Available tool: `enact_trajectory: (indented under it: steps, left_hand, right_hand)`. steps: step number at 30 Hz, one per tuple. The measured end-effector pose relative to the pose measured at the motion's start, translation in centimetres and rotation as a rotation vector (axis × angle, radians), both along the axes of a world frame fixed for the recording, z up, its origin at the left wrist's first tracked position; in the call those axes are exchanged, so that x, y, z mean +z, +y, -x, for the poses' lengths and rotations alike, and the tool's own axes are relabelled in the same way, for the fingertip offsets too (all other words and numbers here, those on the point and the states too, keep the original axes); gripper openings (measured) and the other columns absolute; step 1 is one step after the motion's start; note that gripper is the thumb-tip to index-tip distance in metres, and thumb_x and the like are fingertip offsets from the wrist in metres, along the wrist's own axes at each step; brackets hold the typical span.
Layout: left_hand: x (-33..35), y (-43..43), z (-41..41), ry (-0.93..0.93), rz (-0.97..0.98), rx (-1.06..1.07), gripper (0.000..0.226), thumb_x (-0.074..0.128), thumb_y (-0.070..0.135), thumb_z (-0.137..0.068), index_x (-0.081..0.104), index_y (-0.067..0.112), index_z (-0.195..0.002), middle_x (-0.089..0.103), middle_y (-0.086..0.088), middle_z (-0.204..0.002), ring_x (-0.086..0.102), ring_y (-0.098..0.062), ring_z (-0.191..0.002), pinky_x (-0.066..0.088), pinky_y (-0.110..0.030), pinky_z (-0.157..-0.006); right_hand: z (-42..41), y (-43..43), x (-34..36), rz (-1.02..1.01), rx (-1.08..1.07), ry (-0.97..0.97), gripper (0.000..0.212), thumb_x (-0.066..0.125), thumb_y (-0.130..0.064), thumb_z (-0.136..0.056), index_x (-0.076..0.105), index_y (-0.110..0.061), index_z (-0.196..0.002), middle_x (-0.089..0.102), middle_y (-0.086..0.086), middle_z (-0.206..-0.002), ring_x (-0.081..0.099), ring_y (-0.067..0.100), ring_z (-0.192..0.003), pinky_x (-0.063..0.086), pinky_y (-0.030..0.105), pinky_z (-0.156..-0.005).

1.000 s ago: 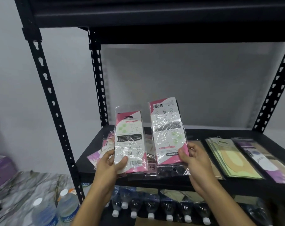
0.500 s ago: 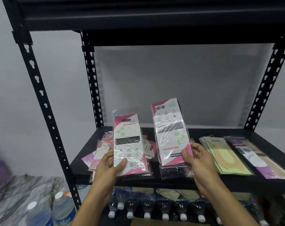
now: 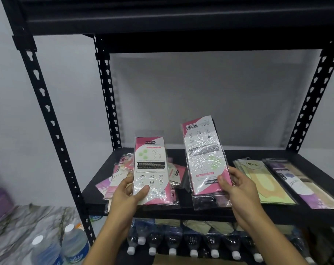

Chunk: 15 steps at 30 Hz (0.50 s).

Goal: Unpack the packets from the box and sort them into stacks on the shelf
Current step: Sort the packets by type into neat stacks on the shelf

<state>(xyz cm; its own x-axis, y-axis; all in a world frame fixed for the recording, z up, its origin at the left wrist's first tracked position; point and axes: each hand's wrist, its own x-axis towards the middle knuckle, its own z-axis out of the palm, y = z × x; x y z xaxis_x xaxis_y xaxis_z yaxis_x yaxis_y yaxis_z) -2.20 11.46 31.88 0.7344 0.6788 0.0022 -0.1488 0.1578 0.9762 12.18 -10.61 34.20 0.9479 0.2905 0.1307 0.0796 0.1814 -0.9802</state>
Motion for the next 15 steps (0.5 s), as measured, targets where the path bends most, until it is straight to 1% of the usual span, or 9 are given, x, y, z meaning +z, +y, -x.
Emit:
enact_trajectory:
  steps: [5,10,11,13,14,15]
  left_hand:
    - [0.5,-0.4,-0.3,0.024,-0.069,0.028,0.047,0.074,0.008,-0.081,0.054,0.018,-0.122,0.074,-0.003,-0.109,0.071,-0.024,-0.100,0.051,-0.049,-0.097]
    - [0.7,-1.1,-0.5,0.021,-0.073,0.044,0.041,0.075,0.008,-0.081,0.058,0.020,-0.117,0.075,-0.001,-0.105,0.072,-0.021,-0.098,0.052,-0.047,-0.096]
    - [0.7,-1.2,-0.5,0.009,-0.060,0.039,0.040,0.074,0.008,-0.081,0.058,0.020,-0.116,0.075,-0.001,-0.103,0.072,-0.022,-0.097,0.052,-0.048,-0.096]
    - [0.6,-1.3,-0.6,-0.033,0.012,0.022,0.041,0.072,0.008,-0.083,0.057,0.016,-0.121,0.075,-0.004,-0.104,0.072,-0.026,-0.097,0.052,-0.048,-0.095]
    - [0.5,-1.4,-0.6,-0.058,0.066,0.014,0.043,0.070,0.008,-0.084,0.056,0.014,-0.124,0.075,-0.006,-0.106,0.072,-0.026,-0.097,0.054,-0.045,-0.091]
    - [0.5,-1.4,-0.6,-0.084,0.117,0.003,0.043,0.068,0.009,-0.086,0.055,0.013,-0.126,0.074,-0.008,-0.107,0.072,-0.026,-0.096,0.056,-0.041,-0.084]
  right_hand:
    - [-0.3,-0.4,-0.2,-0.005,-0.014,-0.003,0.022,0.062,-0.001,-0.087,0.066,-0.020,-0.099,0.069,0.003,-0.105,0.069,0.024,-0.094,0.055,0.041,-0.085]
    - [-0.7,-0.8,-0.8,-0.010,-0.014,0.021,0.024,0.062,-0.003,-0.086,0.065,-0.017,-0.106,0.070,0.004,-0.105,0.070,0.027,-0.094,0.055,0.049,-0.087]
    - [-0.8,-0.9,-0.8,-0.012,-0.013,0.028,0.025,0.062,-0.002,-0.086,0.065,-0.017,-0.107,0.070,0.004,-0.105,0.070,0.028,-0.093,0.055,0.050,-0.086]
    - [-0.8,-1.0,-0.9,-0.017,-0.012,0.031,0.025,0.062,-0.002,-0.087,0.064,-0.017,-0.107,0.070,0.005,-0.106,0.071,0.027,-0.091,0.057,0.046,-0.079]
    - [-0.8,-1.1,-0.9,-0.018,-0.014,0.030,0.025,0.062,-0.002,-0.087,0.064,-0.017,-0.106,0.070,0.006,-0.106,0.071,0.026,-0.090,0.058,0.042,-0.073]
    - [-0.8,-1.1,-0.9,-0.020,-0.014,0.029,0.024,0.062,-0.002,-0.087,0.064,-0.016,-0.107,0.070,0.005,-0.105,0.071,0.025,-0.088,0.058,0.039,-0.069]
